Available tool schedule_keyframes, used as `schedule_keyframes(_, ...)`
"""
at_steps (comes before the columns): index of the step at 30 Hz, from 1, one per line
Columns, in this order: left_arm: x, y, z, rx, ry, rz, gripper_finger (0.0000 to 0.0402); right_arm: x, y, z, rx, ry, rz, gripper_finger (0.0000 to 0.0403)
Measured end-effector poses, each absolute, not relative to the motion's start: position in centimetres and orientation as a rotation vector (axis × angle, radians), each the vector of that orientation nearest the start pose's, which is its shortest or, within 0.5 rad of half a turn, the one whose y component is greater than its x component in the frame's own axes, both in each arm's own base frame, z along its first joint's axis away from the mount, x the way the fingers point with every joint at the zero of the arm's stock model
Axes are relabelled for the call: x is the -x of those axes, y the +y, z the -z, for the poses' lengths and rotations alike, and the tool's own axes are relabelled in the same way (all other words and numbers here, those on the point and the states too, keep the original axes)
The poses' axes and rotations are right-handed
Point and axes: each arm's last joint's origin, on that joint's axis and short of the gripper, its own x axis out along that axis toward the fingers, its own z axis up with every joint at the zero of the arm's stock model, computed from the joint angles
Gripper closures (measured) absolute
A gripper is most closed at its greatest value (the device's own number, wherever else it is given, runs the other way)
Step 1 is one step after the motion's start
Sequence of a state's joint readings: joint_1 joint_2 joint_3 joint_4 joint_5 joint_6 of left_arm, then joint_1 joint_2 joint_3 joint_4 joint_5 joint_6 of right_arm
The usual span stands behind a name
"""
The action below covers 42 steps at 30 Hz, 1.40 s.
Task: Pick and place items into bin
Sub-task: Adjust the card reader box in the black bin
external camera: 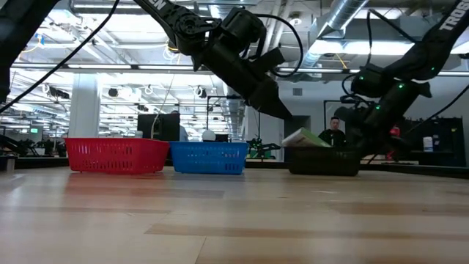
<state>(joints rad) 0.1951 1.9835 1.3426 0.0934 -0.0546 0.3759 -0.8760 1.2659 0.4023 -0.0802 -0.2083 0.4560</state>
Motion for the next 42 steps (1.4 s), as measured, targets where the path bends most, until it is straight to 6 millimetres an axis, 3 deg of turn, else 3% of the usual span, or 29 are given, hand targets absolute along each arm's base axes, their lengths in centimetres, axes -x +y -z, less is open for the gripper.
schedule_keyframes(9, -42.6, 8.4, -18.8, -0.448, 0.709, -0.092, 0.0268, -14.9, -15.5, -11.9, -0.855, 0.668, 0.758, 0.0403)
schedule_keyframes(24, -42.9, 7.2, -18.8, -0.795, 0.715, 0.056, 0.0268, -16.9, -15.8, -10.6, -0.804, 0.622, 0.699, 0.0403)
schedule_keyframes(28, -43.1, 7.4, -17.7, -0.847, 0.748, 0.07, 0.0268, -17.0, -15.7, -10.6, -0.796, 0.614, 0.69, 0.0403)
schedule_keyframes(34, -44.3, 8.0, -14.9, -0.955, 0.795, -0.071, 0.0268, -17.5, -15.3, -10.7, -0.782, 0.613, 0.665, 0.0403)
schedule_keyframes(37, -44.5, 8.2, -14.9, -0.978, 0.796, -0.154, 0.0275, -17.7, -15.1, -10.7, -0.77, 0.618, 0.652, 0.0403)
schedule_keyframes(42, -44.6, 8.0, -15.4, -0.989, 0.771, -0.141, 0.0308, -17.8, -15.0, -10.7, -0.731, 0.63, 0.636, 0.0403)
